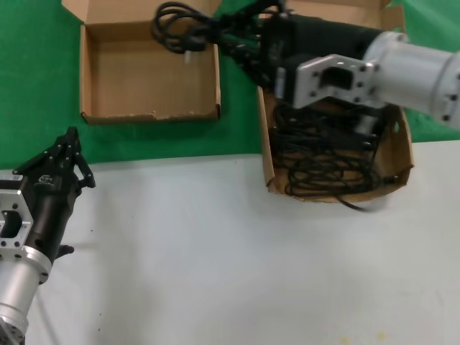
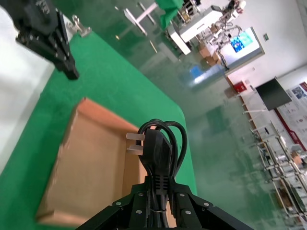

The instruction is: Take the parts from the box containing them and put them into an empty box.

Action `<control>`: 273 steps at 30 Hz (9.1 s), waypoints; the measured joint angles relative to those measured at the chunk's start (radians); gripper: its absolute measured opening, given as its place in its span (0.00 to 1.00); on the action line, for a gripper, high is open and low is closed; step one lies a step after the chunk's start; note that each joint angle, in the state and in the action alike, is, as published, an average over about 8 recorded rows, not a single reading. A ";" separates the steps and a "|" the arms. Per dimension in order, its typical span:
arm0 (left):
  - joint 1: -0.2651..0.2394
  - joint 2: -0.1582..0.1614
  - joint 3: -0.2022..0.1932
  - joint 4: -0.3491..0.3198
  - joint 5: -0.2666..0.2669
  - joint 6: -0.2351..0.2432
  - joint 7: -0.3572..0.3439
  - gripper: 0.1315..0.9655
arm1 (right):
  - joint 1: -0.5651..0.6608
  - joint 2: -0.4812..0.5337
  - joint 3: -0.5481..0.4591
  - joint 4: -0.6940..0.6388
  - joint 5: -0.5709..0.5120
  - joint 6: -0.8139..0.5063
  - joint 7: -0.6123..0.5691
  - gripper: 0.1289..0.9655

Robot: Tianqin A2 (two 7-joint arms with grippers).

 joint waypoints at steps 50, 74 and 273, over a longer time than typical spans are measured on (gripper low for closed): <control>0.000 0.000 0.000 0.000 0.000 0.000 0.000 0.02 | -0.176 -0.243 0.298 0.135 -0.250 0.109 0.273 0.64; 0.003 0.001 -0.002 -0.001 0.000 -0.003 0.001 0.09 | -0.369 -0.235 0.401 0.237 -0.144 0.180 0.334 0.98; 0.022 0.004 -0.011 -0.007 -0.001 -0.022 0.010 1.00 | -0.848 -0.143 0.411 0.015 0.644 0.690 0.189 1.00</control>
